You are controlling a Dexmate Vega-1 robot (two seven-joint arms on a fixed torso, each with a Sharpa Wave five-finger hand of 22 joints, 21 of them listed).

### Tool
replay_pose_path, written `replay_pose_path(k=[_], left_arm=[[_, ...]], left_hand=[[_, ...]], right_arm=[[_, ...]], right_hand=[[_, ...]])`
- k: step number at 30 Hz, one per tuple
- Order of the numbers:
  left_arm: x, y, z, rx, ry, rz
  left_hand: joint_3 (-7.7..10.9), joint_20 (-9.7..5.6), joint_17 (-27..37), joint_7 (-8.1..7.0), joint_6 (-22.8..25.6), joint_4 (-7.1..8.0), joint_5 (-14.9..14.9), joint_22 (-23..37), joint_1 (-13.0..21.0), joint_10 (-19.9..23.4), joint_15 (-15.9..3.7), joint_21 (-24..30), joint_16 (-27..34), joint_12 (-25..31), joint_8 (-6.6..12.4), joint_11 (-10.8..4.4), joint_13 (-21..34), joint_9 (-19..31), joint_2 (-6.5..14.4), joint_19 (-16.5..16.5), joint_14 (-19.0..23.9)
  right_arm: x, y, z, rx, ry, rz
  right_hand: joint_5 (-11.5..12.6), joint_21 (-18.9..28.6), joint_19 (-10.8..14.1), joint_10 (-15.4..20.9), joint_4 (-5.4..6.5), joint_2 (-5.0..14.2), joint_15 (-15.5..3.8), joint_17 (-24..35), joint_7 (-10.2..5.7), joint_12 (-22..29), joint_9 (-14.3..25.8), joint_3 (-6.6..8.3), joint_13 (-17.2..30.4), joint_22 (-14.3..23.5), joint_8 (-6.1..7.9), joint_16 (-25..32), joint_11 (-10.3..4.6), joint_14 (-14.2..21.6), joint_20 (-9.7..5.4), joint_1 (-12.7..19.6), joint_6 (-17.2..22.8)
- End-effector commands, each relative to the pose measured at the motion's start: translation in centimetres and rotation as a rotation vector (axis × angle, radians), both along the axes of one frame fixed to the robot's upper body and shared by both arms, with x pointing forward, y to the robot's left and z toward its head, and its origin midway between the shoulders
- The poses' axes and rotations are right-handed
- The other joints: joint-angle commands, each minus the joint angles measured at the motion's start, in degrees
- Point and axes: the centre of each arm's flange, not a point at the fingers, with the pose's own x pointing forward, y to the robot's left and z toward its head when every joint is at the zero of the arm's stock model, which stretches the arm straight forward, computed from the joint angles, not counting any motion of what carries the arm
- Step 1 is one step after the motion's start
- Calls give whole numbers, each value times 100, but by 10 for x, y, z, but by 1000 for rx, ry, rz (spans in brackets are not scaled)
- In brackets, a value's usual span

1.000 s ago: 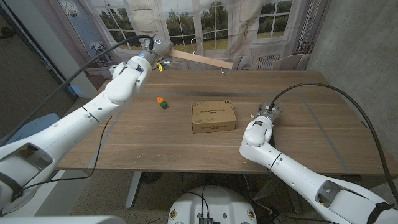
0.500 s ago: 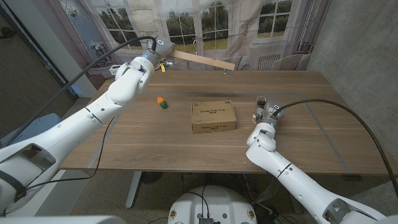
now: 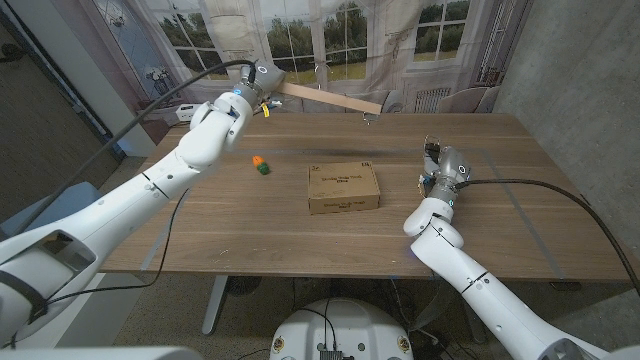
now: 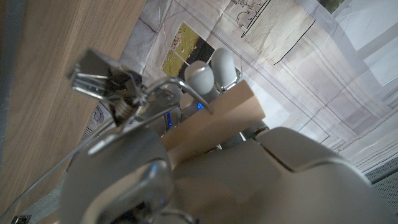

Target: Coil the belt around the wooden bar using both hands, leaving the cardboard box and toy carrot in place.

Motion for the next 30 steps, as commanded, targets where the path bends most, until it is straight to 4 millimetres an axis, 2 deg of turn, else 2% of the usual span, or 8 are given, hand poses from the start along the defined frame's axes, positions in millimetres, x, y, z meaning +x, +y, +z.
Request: replay_pose_path(k=[1,17,30], left_arm=[[12,-16,-5,20,0,-50],[28,-55,-7,37,-22,-114],[40,-81,-15,-38,-76,-133]], left_hand=[[23,-432,7,-6,0,-9,35,9,-40,8,21,14,-1,28,30,-44,19,1,16,0,46],[25,-428,-2,4,-16,-15,40,1,-50,19,27,16,-6,32,76,-26,20,-12,15,6,62],[39,-444,13,42,-53,-19,35,13,-44,57,21,38,28,40,127,-32,20,25,61,78,121]], right_arm=[[-22,-5,27,88,-170,106],[-46,1,77,80,-321,251],[-57,19,120,15,-394,368]], right_hand=[[97,63,-43,676,103,610,-419,14,-646,-21,2577,618,1708,3,357,73,-687,-46,-173,570,628],[101,155,-55,703,118,606,-418,8,-634,-48,2647,652,1710,-34,391,186,-664,-96,-162,583,625],[97,229,-59,730,127,600,-416,5,-616,-74,2661,679,1697,-65,393,285,-652,-111,-154,590,626]])
